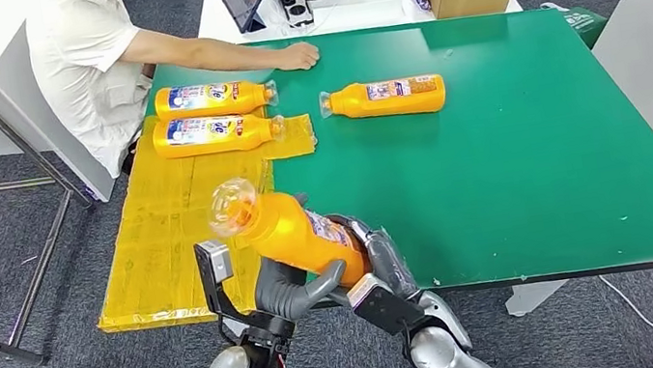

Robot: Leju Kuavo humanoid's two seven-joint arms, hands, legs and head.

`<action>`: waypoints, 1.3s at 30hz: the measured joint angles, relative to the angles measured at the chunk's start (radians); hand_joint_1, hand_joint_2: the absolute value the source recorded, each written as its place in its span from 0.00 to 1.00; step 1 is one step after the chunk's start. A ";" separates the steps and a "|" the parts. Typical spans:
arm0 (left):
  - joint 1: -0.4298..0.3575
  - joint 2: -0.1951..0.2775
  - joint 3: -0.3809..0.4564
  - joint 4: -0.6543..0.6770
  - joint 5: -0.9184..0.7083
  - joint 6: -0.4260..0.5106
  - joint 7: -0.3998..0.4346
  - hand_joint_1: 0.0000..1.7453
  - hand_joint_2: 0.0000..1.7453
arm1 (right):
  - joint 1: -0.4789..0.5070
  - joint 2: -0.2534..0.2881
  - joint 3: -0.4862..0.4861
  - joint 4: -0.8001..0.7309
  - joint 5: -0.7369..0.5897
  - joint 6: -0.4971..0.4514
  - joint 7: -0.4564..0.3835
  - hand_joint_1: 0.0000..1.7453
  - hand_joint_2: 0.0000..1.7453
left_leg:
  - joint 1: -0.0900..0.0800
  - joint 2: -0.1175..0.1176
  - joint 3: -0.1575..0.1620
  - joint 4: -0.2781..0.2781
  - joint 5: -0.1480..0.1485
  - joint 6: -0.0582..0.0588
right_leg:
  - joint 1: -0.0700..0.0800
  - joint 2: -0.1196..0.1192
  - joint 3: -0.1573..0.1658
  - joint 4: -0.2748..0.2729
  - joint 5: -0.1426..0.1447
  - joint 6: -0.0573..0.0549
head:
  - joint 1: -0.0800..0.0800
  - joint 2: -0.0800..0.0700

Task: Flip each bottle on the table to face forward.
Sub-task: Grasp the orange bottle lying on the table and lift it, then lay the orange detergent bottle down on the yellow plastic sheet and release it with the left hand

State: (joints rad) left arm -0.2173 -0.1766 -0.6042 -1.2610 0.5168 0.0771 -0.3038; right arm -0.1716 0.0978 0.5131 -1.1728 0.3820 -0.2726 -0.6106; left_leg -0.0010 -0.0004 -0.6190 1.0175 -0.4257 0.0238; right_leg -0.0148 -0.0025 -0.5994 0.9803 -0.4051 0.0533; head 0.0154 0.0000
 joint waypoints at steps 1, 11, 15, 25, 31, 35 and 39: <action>-0.002 0.000 0.000 0.003 0.002 -0.001 0.000 0.00 1.00 | -0.001 -0.001 0.006 -0.001 0.000 0.000 0.000 1.00 1.00 | 0.000 0.000 0.000 0.000 0.000 0.000 | 0.000 0.000 0.000 0.000 0.000 0.000 | 0.000 0.000; -0.029 -0.007 0.016 0.029 0.026 0.016 -0.036 0.98 1.00 | -0.026 -0.006 0.056 -0.014 -0.017 0.012 0.009 0.97 1.00 | 0.000 0.000 0.000 0.000 0.000 0.000 | 0.000 0.000 0.000 0.000 0.000 0.000 | 0.000 0.000; -0.015 -0.010 0.023 0.008 0.016 0.033 -0.071 1.00 1.00 | -0.035 -0.007 0.070 -0.011 -0.033 0.023 0.012 0.95 1.00 | 0.000 0.000 0.000 0.000 0.000 0.000 | 0.000 0.000 0.000 0.000 0.000 0.000 | 0.000 0.000; 0.035 -0.011 0.048 -0.062 -0.001 0.066 -0.112 1.00 1.00 | -0.041 -0.006 0.101 -0.008 -0.043 0.041 0.008 0.99 1.00 | 0.000 0.001 0.000 0.000 0.000 0.000 | 0.000 0.000 -0.001 0.000 0.000 0.000 | 0.000 0.000; 0.056 -0.011 0.056 -0.086 -0.005 0.078 -0.119 1.00 1.00 | -0.037 -0.006 0.114 -0.003 -0.041 0.044 0.005 0.07 1.00 | 0.000 0.001 0.000 0.000 0.000 0.000 | 0.000 0.001 -0.001 0.000 0.000 0.000 | 0.000 0.000; 0.058 -0.011 0.066 -0.088 -0.008 0.085 -0.116 1.00 1.00 | -0.011 -0.006 0.126 0.007 -0.002 0.009 0.006 0.00 0.00 | 0.000 0.001 0.000 0.000 0.000 0.000 | 0.000 0.000 -0.001 0.000 0.000 0.000 | 0.000 0.000; 0.045 -0.010 0.069 -0.080 -0.058 0.177 -0.090 1.00 1.00 | 0.029 -0.005 0.139 0.016 0.070 -0.107 0.002 0.00 0.00 | 0.000 0.001 -0.001 0.000 0.000 0.000 | 0.000 0.000 -0.002 0.000 0.000 0.000 | 0.000 0.000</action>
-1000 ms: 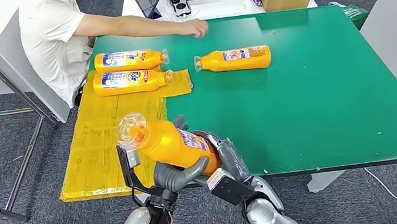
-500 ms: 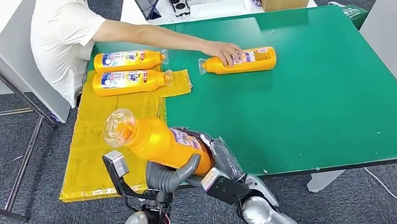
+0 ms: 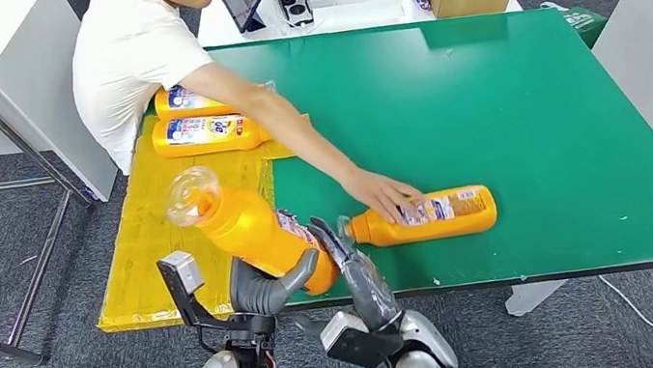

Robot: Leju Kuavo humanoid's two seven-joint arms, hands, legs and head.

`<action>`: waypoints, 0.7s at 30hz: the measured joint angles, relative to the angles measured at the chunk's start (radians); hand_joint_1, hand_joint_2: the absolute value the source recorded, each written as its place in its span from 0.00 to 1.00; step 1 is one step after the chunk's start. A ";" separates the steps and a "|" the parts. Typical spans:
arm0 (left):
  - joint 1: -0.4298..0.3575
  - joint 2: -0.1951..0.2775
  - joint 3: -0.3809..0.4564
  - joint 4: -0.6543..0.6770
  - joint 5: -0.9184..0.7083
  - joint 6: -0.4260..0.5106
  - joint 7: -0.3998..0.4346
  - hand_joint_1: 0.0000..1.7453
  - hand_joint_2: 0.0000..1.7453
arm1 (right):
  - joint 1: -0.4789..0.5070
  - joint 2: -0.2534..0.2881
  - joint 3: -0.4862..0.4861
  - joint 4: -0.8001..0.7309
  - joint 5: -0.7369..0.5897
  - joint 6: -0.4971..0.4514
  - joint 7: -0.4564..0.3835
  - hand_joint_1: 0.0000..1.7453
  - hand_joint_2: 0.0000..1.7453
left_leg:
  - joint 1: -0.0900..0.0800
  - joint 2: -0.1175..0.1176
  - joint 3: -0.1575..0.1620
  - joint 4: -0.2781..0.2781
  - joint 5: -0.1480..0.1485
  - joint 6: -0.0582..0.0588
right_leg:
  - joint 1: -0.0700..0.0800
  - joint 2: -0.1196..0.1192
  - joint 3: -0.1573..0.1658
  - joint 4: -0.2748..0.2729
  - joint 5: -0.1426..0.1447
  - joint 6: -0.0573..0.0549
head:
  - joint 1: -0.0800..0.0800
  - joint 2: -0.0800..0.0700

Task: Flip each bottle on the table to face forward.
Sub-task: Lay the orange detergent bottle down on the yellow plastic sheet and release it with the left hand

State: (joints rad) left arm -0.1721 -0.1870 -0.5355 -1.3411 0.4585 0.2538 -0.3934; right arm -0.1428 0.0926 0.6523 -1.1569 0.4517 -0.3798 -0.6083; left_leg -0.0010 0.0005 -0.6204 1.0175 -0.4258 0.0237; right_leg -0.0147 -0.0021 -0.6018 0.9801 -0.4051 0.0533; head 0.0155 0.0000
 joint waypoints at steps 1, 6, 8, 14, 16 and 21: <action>-0.010 0.000 -0.001 0.009 -0.023 0.026 0.006 1.00 1.00 | 0.007 0.000 0.004 0.003 0.015 -0.033 -0.002 0.00 0.00 | 0.000 0.000 0.000 0.000 0.000 0.000 | 0.000 0.000 0.000 0.000 0.000 0.000 | 0.000 0.000; -0.092 0.004 -0.004 0.105 -0.127 0.070 0.024 1.00 1.00 | 0.036 0.006 0.018 0.009 0.117 -0.249 -0.039 0.00 0.00 | 0.000 0.000 0.000 0.000 0.000 0.000 | 0.000 0.000 0.000 0.000 0.000 0.000 | 0.000 0.000; -0.114 0.006 -0.004 0.129 -0.161 0.070 0.027 1.00 1.00 | 0.064 0.009 0.001 -0.025 0.192 -0.294 -0.055 0.00 0.00 | 0.000 -0.001 -0.001 0.000 0.001 0.000 | 0.000 -0.001 0.000 0.000 0.001 0.000 | 0.000 0.000; -0.160 0.033 -0.003 0.169 -0.313 0.154 0.063 1.00 1.00 | 0.162 0.053 -0.094 -0.266 0.344 -0.316 -0.087 0.00 0.00 | 0.000 -0.001 -0.002 0.000 0.000 0.000 | 0.000 -0.001 -0.001 0.001 0.000 0.000 | 0.000 0.000; -0.171 0.047 -0.002 0.180 -0.363 0.186 0.067 1.00 1.00 | 0.183 0.075 -0.130 -0.334 0.353 -0.319 -0.087 0.00 0.00 | 0.001 -0.002 -0.002 0.000 0.001 0.000 | 0.000 -0.001 -0.001 0.001 0.000 0.000 | 0.000 0.000; -0.205 0.082 -0.004 0.216 -0.594 0.311 0.134 1.00 1.00 | 0.211 0.112 -0.179 -0.430 0.317 -0.321 -0.087 0.00 0.00 | 0.001 -0.002 -0.002 0.000 0.001 0.000 | 0.000 -0.001 -0.001 0.001 0.000 0.000 | 0.000 0.000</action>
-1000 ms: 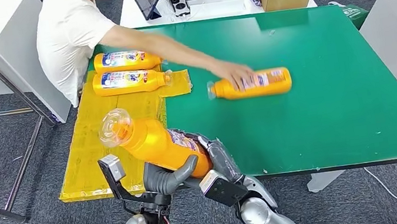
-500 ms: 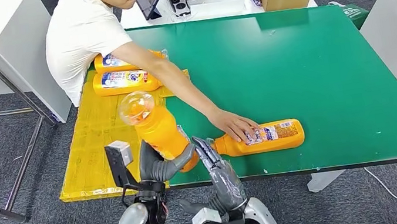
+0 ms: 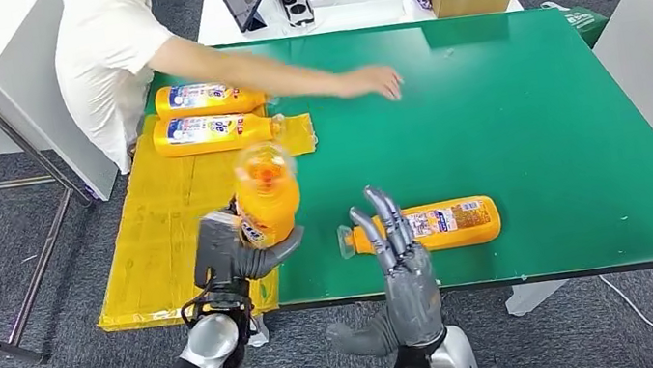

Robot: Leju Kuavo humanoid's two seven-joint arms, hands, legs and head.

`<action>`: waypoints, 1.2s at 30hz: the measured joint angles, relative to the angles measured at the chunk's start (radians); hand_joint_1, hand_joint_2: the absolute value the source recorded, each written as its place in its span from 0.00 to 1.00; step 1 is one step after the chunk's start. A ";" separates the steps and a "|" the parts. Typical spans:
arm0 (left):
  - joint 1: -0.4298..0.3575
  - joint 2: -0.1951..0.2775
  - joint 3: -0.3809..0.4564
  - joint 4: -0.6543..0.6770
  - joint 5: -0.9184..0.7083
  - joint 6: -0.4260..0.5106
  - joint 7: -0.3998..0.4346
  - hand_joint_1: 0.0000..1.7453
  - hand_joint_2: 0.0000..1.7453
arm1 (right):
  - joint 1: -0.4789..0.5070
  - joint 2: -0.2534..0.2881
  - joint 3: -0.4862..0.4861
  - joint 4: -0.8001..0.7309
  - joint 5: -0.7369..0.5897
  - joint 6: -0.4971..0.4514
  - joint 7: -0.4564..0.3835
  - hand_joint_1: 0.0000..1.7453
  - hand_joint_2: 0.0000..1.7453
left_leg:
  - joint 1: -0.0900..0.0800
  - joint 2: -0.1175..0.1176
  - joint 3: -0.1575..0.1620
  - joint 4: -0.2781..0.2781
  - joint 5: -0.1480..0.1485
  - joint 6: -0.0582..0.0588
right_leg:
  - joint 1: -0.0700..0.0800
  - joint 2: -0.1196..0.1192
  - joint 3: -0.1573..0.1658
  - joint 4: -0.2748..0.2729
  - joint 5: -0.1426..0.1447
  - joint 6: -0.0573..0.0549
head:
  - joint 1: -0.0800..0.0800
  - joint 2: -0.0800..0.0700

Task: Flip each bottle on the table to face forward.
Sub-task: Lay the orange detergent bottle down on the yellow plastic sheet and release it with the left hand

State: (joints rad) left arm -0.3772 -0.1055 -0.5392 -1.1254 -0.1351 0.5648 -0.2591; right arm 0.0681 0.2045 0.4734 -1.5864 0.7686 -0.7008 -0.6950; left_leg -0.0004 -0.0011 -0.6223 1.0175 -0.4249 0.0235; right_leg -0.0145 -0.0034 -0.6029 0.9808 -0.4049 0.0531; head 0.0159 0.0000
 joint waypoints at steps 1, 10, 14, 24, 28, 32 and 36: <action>-0.015 0.014 0.000 0.017 -0.094 0.039 0.034 1.00 1.00 | 0.003 0.009 -0.007 -0.013 -0.012 0.000 0.000 0.00 0.00 | 0.000 0.000 0.000 0.000 0.000 0.000 | 0.000 0.000 0.000 0.000 0.000 0.000 | 0.000 0.000; -0.079 0.083 0.004 0.111 -0.256 0.094 0.107 1.00 1.00 | 0.015 0.047 -0.036 -0.064 -0.031 0.000 0.000 0.00 0.00 | 0.000 0.000 0.000 0.000 0.001 -0.002 | 0.000 0.000 0.000 0.000 0.000 0.000 | 0.000 0.000; -0.083 0.092 0.004 0.124 -0.256 0.094 0.108 1.00 1.00 | 0.018 0.052 -0.041 -0.070 -0.031 0.000 0.000 0.00 0.00 | 0.000 0.000 0.000 0.000 0.001 -0.002 | 0.000 0.000 0.000 0.000 0.000 0.000 | 0.000 0.000; -0.093 0.100 0.011 0.151 -0.291 0.088 0.126 1.00 1.00 | 0.020 0.056 -0.050 -0.072 -0.054 0.000 0.000 0.00 0.00 | 0.001 0.000 0.000 0.000 0.001 -0.002 | 0.000 0.000 0.000 0.000 0.000 0.000 | 0.000 0.000; -0.102 0.101 0.073 0.183 -0.310 0.009 0.120 1.00 1.00 | 0.023 0.061 -0.055 -0.072 -0.118 0.000 0.000 0.00 0.00 | 0.001 0.001 0.000 0.000 0.001 -0.002 | 0.000 0.000 0.000 0.000 0.000 0.000 | 0.000 0.000; -0.136 0.105 0.116 0.252 -0.390 -0.068 0.148 1.00 1.00 | 0.022 0.062 -0.059 -0.072 -0.178 0.000 0.000 0.00 0.00 | 0.001 0.000 0.000 0.000 0.001 -0.002 | 0.000 0.000 0.000 0.001 0.000 0.000 | 0.000 0.000; -0.241 0.121 0.118 0.383 -0.532 -0.232 0.252 1.00 1.00 | 0.010 0.061 -0.058 -0.070 -0.241 0.000 0.000 0.00 0.00 | 0.001 -0.001 0.000 0.000 0.003 -0.002 | 0.000 0.000 0.000 0.001 0.000 0.000 | 0.000 0.000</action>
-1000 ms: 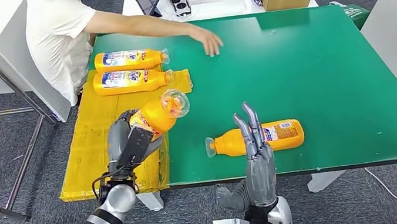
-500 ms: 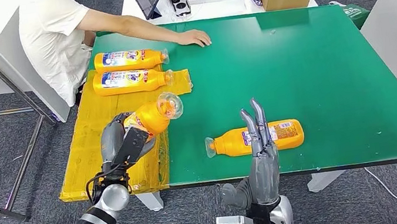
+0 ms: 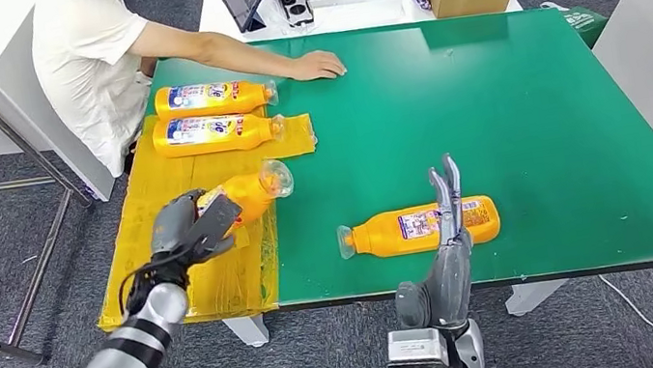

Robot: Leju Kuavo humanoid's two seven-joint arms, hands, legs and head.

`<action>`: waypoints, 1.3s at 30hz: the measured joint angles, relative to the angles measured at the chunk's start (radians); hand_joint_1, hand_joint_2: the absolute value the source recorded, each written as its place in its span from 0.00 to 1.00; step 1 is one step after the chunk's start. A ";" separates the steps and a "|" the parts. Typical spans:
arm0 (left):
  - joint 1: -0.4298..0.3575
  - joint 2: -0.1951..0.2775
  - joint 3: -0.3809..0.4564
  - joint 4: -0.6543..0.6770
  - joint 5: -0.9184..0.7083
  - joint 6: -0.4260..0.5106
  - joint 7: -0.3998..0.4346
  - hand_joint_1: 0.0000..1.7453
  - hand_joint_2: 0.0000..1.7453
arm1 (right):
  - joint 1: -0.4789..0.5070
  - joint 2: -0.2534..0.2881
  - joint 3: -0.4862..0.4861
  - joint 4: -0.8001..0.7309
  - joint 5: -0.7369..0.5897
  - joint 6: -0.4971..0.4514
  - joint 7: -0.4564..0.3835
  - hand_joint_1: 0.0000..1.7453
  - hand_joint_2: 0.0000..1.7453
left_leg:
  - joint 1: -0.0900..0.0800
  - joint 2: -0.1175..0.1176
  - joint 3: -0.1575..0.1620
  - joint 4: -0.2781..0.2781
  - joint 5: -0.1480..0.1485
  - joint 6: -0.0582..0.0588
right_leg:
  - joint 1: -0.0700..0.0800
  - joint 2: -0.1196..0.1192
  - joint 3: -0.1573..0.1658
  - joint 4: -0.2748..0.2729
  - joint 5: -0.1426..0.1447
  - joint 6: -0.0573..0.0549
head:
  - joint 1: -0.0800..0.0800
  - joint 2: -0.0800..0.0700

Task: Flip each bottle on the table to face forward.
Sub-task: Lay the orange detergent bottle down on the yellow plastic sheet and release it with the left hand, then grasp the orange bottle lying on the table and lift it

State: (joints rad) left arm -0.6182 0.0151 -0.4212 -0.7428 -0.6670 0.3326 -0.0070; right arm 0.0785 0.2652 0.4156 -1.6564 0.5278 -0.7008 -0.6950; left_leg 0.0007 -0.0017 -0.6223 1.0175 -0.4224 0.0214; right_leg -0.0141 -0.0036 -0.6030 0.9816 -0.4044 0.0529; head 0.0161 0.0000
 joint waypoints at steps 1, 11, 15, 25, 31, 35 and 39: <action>-0.034 0.006 -0.007 0.040 -0.038 -0.058 0.024 1.00 1.00 | -0.004 -0.001 0.001 0.001 -0.019 0.000 0.000 0.00 0.00 | 0.000 0.000 0.000 0.000 0.001 0.000 | 0.000 0.000 0.000 0.000 0.000 0.000 | 0.000 0.000; -0.167 0.007 -0.057 0.243 -0.121 -0.170 0.060 0.66 1.00 | -0.030 -0.025 0.023 0.030 -0.084 0.001 0.000 0.00 0.00 | 0.000 0.000 0.000 0.000 0.001 -0.001 | 0.000 0.000 0.000 0.000 0.002 -0.002 | 0.000 0.000; -0.188 -0.005 -0.060 0.277 -0.120 -0.192 0.072 0.13 1.00 | -0.045 -0.032 0.038 0.051 -0.096 0.001 0.000 0.00 0.00 | 0.000 0.000 0.000 0.000 0.001 -0.001 | 0.000 0.000 0.000 0.000 0.002 -0.002 | 0.000 0.000; -0.199 -0.017 -0.060 0.320 -0.114 -0.216 0.066 0.00 1.00 | -0.058 -0.034 0.051 0.087 -0.104 0.001 0.000 0.00 0.00 | 0.000 0.000 0.000 0.000 0.001 -0.001 | 0.000 0.000 0.000 0.001 0.002 -0.002 | 0.000 0.000; -0.205 -0.021 -0.060 0.334 -0.120 -0.259 0.033 0.00 1.00 | -0.062 -0.036 0.051 0.102 -0.112 0.001 0.000 0.00 0.00 | 0.000 0.000 0.000 0.000 0.001 -0.001 | 0.000 0.000 0.000 0.000 0.002 -0.003 | 0.000 0.000; -0.209 -0.022 -0.060 0.341 -0.122 -0.291 0.010 0.00 1.00 | -0.063 -0.041 0.051 0.111 -0.119 0.001 0.000 0.00 0.00 | 0.000 -0.001 0.000 0.000 0.001 -0.001 | 0.000 0.000 0.000 0.000 0.002 -0.002 | 0.000 0.000; -0.210 -0.023 -0.060 0.346 -0.127 -0.304 -0.006 0.00 1.00 | -0.063 -0.042 0.051 0.118 -0.120 0.001 0.000 0.00 0.00 | 0.000 -0.001 0.000 0.000 0.001 -0.001 | 0.000 0.000 0.001 0.000 0.002 -0.002 | 0.000 0.000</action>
State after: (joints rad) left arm -0.8278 -0.0074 -0.4816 -0.3965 -0.7941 0.0289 -0.0134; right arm 0.0160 0.2231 0.4662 -1.5383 0.4080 -0.7000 -0.6954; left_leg 0.0011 -0.0025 -0.6221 1.0175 -0.4210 0.0204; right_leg -0.0139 -0.0038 -0.6024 0.9821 -0.4026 0.0504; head 0.0157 0.0000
